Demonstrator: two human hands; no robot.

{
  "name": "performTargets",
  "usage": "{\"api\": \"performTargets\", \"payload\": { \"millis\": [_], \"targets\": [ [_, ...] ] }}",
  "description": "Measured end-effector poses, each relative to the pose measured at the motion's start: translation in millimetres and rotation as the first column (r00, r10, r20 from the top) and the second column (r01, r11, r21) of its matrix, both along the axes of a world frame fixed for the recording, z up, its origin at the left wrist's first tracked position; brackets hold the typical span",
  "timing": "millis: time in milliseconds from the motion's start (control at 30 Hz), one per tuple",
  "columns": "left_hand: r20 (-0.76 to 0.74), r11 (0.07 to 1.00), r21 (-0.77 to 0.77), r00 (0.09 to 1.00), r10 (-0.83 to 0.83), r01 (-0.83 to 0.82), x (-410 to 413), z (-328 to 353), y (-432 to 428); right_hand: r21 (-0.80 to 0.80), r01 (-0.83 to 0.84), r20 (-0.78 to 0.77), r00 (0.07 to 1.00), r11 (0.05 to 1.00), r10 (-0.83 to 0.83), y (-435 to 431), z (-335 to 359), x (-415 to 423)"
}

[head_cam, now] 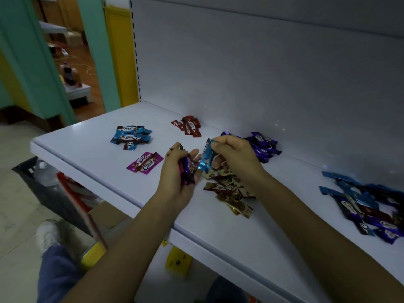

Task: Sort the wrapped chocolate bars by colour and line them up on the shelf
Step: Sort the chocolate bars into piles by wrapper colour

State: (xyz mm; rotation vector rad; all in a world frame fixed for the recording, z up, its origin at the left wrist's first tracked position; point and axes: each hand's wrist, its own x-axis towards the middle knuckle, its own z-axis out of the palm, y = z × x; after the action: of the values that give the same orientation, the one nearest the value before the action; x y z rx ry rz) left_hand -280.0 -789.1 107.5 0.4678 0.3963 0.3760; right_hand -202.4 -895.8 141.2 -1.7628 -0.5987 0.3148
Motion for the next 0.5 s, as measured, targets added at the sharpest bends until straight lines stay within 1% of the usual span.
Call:
{"api": "performTargets", "payload": {
  "millis": [67,167,267,400,433,500],
  "targets": [
    [0.004,0.999,-0.030,0.999,-0.035,0.035,-1,-1,2,0.011,0.007,-0.026,1.000,1.000,-0.007,6,1,0],
    [0.016,0.998,-0.014,0.998,-0.065,0.065,-2,1,12,0.063,0.029,-0.077,0.997,0.998,-0.024,24,5,2],
    [0.024,0.997,0.075,1.000,0.015,-0.017,-12,6,36,0.130,0.060,-0.193,0.981,0.990,-0.034,53,10,5],
    [-0.033,0.959,0.249,0.988,0.148,-0.135,-33,10,81,0.195,-0.024,-0.372,0.923,0.980,0.097,103,10,0],
    [-0.038,0.952,0.267,0.986,0.165,-0.149,-38,10,91,0.183,-0.036,-0.394,0.913,0.982,0.107,116,9,-1],
    [-0.033,0.948,0.266,0.981,0.189,-0.174,-47,11,105,0.110,-0.038,-0.376,0.923,0.993,0.077,143,8,-1]
  ]
}}
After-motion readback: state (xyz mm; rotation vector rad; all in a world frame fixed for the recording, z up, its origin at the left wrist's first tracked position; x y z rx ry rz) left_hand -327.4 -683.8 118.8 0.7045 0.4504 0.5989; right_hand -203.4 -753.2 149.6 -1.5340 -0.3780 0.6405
